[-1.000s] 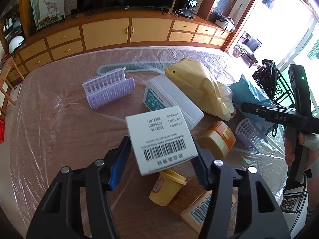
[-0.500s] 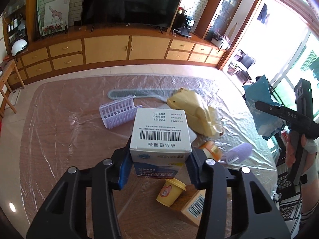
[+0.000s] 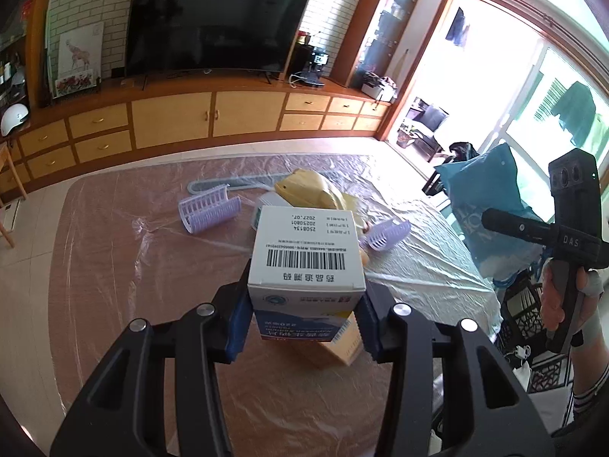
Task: Collect trash
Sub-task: 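Carry the white box and blue bag over the black bin with both grippers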
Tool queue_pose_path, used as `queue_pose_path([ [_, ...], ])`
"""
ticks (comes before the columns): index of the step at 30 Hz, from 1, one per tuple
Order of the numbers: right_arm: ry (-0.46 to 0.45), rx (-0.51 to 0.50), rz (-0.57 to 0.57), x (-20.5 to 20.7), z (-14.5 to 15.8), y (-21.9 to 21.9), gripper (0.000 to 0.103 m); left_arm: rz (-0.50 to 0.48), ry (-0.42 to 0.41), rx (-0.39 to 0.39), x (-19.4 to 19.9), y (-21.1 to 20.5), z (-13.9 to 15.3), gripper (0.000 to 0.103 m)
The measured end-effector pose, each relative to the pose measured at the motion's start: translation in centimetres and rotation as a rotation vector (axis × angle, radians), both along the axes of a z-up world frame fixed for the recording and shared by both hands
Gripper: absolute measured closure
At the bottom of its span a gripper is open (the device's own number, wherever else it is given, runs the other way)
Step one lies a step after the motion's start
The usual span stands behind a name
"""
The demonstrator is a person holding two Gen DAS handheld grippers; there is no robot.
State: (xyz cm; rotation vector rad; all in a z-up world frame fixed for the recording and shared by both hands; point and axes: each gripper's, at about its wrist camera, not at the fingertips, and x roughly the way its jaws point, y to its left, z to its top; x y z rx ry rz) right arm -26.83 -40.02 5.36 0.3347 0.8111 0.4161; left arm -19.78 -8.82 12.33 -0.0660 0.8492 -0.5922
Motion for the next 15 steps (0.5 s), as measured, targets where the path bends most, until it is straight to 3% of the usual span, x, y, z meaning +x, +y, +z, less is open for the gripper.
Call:
queue_pose_path([
  [9,0.051,0.007,0.041,-6.0,-1.7,3.2,0.052,-0.112,0.010,-0.036,-4.4,1.2,-0.2,0.055],
  [15,0.089,-0.015,0.139,-9.7,-2.7,5.1,0.052,-0.176,0.012,-0.030,-8.1,1.5,-0.2,0.055],
])
